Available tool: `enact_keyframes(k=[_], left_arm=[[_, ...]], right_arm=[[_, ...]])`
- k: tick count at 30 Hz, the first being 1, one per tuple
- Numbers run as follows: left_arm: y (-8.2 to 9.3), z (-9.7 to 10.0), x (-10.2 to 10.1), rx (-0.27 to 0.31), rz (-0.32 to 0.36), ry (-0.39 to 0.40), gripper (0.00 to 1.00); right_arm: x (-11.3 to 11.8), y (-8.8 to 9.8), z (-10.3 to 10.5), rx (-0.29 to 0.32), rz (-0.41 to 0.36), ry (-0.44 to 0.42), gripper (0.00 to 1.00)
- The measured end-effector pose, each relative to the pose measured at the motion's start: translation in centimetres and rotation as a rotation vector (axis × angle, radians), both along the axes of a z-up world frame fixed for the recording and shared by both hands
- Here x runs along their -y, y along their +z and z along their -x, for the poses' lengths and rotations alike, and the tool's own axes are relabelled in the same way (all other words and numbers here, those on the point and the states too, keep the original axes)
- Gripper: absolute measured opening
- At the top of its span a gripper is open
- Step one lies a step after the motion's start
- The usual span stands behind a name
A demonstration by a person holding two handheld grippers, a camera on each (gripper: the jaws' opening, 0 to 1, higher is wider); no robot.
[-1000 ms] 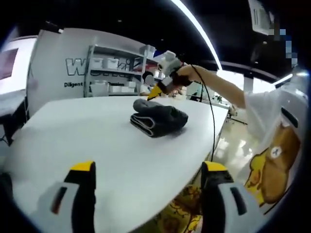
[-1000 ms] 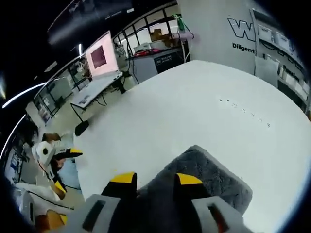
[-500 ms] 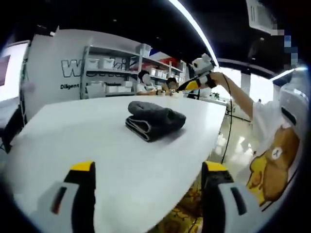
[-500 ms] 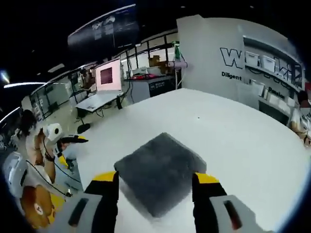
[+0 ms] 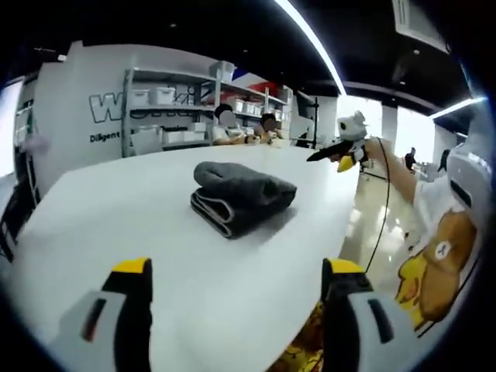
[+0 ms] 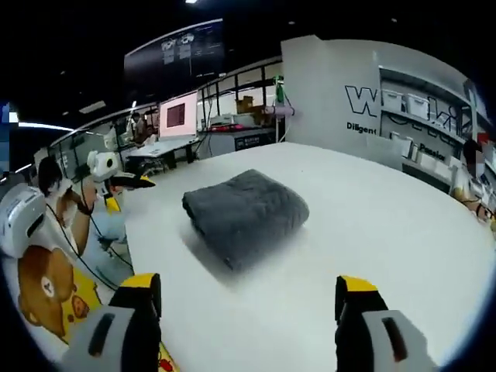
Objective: Fold the towel on the table until its edges align and the towel forms a compact rectangular stack.
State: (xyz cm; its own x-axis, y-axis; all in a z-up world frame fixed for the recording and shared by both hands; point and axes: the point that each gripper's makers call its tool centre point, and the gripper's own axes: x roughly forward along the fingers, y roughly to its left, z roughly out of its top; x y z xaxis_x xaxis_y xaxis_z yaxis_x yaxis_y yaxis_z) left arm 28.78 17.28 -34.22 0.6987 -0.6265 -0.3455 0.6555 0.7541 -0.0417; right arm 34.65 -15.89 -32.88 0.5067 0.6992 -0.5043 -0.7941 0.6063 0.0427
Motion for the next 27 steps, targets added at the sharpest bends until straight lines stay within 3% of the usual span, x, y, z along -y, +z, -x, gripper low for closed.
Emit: enact_keyframes(k=[2,5,13,21,27], left_arm=[[0.0,-0.2,0.6,-0.01,-0.008,-0.006,0.95],[-0.1,-0.5,1.4,-0.026,-0.035,-0.014,0.95],[1.0,-2.1,3.5,-0.029,-0.067,-0.054,0.95],[2.7,-4.3,7.4,-0.027,-0.096,-0.155,0.96],[4.5,-7.3,11.0,-0.011,-0.059,-0.257,0.97]], right_arm=[[0.9,-1.2,0.3,-0.004,0.018,0.007,0.99],[1.3,-1.8,0.8,-0.05,-0.044,0.017,0.99],[2.4,-2.1,0.8,-0.033,-0.113,0.002,1.0],[2.9,-1.8,1.4,-0.013,-0.14,0.005,1.0],[3.5,-1.9,1.9,-0.006,-0.142,-0.001,1.0]])
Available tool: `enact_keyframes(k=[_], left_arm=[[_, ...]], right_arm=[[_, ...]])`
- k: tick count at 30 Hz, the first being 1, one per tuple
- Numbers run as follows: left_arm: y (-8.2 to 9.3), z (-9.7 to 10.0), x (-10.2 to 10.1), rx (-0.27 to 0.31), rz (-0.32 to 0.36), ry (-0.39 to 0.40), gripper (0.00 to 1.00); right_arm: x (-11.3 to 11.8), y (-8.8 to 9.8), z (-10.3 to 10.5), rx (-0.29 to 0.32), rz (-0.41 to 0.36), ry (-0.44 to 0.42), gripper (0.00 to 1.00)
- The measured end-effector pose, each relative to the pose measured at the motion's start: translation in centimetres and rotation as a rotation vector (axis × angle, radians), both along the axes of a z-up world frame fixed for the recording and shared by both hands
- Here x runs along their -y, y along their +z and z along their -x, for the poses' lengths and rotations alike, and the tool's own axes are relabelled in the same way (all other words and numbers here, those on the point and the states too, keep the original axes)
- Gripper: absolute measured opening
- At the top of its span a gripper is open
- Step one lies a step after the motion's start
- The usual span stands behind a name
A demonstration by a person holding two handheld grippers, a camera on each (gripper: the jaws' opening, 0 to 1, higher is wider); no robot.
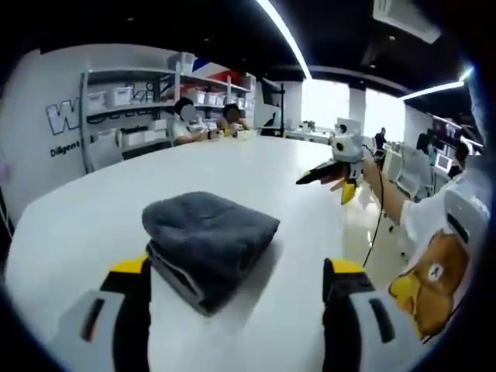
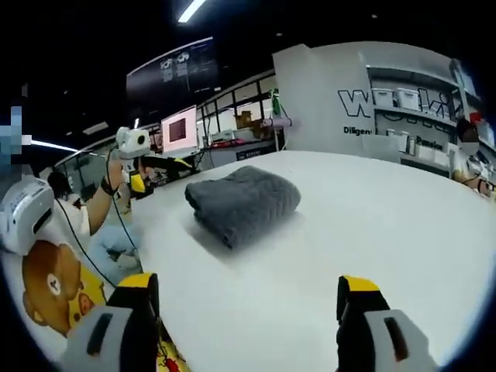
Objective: Fold the towel on the table until its edges align and the towel forms a compact rectangular stack.
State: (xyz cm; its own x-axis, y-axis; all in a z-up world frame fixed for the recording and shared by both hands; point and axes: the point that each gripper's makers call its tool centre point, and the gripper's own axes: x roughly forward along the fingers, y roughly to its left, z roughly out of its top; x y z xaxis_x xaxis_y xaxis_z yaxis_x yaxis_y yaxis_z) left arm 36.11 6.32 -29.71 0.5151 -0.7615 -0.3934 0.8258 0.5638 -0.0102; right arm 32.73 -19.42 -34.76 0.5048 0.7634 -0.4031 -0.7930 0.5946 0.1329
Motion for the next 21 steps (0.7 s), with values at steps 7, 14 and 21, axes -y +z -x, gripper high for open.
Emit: enact_keyframes(k=[7,14,21], left_arm=[[0.4,-4.7,3.1,0.026,0.02,-0.064,0.97],[-1.4,-8.6,4.7,0.013,0.011,-0.11,0.97],[-2.4,-9.9,6.2,0.076,0.076,-0.181,0.97]], right_arm=[[0.3,0.0,0.8,0.001,-0.007,0.003,1.0],[0.5,0.2,1.0,0.002,-0.005,0.0,1.0],[0.4,0.6,0.9,0.012,0.005,0.001,1.0]])
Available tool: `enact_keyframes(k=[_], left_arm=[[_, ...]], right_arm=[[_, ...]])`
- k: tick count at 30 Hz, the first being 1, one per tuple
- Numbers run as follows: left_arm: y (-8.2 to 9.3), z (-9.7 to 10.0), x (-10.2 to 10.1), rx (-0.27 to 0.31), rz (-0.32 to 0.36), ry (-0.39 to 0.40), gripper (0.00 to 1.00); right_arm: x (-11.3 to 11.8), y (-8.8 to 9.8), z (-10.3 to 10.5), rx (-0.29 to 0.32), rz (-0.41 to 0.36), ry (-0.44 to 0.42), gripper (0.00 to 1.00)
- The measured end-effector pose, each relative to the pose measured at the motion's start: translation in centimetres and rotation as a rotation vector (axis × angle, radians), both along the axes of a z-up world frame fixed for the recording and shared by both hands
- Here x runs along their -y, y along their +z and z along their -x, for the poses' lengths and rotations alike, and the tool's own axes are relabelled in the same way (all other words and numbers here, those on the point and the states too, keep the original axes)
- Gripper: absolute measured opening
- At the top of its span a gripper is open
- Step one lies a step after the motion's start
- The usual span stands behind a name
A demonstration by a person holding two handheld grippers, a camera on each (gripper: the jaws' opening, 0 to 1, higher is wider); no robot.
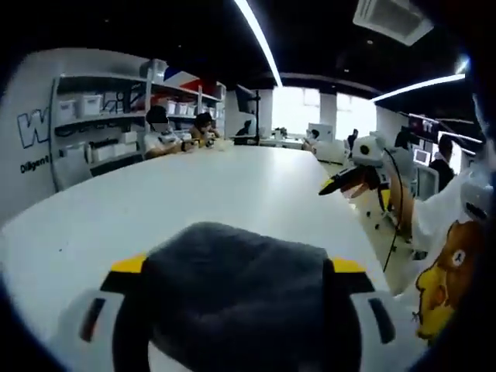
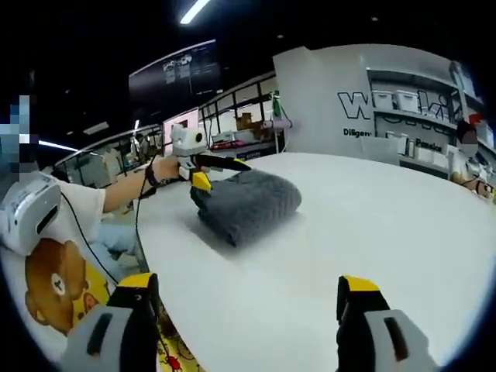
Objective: Fold the towel on the table until its edges align and the towel forms a compact rectangular stack.
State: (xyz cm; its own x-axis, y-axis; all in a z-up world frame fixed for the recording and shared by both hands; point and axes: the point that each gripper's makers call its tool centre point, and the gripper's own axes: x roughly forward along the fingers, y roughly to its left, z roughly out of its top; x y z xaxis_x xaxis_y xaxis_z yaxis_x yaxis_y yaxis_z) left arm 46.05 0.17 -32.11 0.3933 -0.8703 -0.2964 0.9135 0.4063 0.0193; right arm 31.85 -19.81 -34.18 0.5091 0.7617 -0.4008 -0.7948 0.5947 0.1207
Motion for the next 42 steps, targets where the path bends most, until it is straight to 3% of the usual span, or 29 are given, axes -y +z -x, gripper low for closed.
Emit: enact_keyframes(k=[4,9,14,20,26,29,34,37,39,42], left_arm=[[-1.3,0.2,0.0,0.024,-0.042,-0.034,0.94],[-2.7,0.6,-1.7,0.051,-0.115,-0.051,0.89],[-4.0,0.4,-3.5,0.032,-0.146,-0.049,0.89],[-5.8,0.7,-3.6,-0.003,-0.163,-0.07,0.89],[-6.6,1.0,-3.5,-0.017,-0.121,-0.063,0.89],[-6.3,1.3,-3.6,-0.018,-0.095,-0.048,0.9],[-4.2,2.0,-3.3,-0.083,0.076,-0.018,0.99],[-3.0,2.7,-3.7,-0.051,0.076,-0.007,0.99],[-2.1,2.1,-4.3,-0.028,0.09,0.015,0.99],[-0.7,1.7,-6.3,-0.001,0.082,0.086,0.99]], right_arm=[[0.0,-0.1,-0.6,0.001,0.016,-0.011,1.0],[-0.2,-0.2,-1.0,-0.003,0.019,-0.01,1.0],[-0.7,-0.6,-1.3,-0.014,0.015,-0.003,1.0],[-1.1,-0.7,-1.2,-0.02,0.01,0.007,1.0],[-1.1,-1.0,-1.0,-0.026,0.013,0.006,1.0],[-1.2,-1.3,-1.1,-0.03,0.008,0.005,1.0],[-2.1,-2.0,-0.7,-0.047,0.011,0.028,1.0],[-2.3,-1.9,-0.5,-0.045,0.006,0.036,1.0],[-2.4,-1.8,-0.5,-0.045,0.007,0.038,1.0],[-2.3,-1.5,-0.6,-0.039,0.006,0.032,1.0]])
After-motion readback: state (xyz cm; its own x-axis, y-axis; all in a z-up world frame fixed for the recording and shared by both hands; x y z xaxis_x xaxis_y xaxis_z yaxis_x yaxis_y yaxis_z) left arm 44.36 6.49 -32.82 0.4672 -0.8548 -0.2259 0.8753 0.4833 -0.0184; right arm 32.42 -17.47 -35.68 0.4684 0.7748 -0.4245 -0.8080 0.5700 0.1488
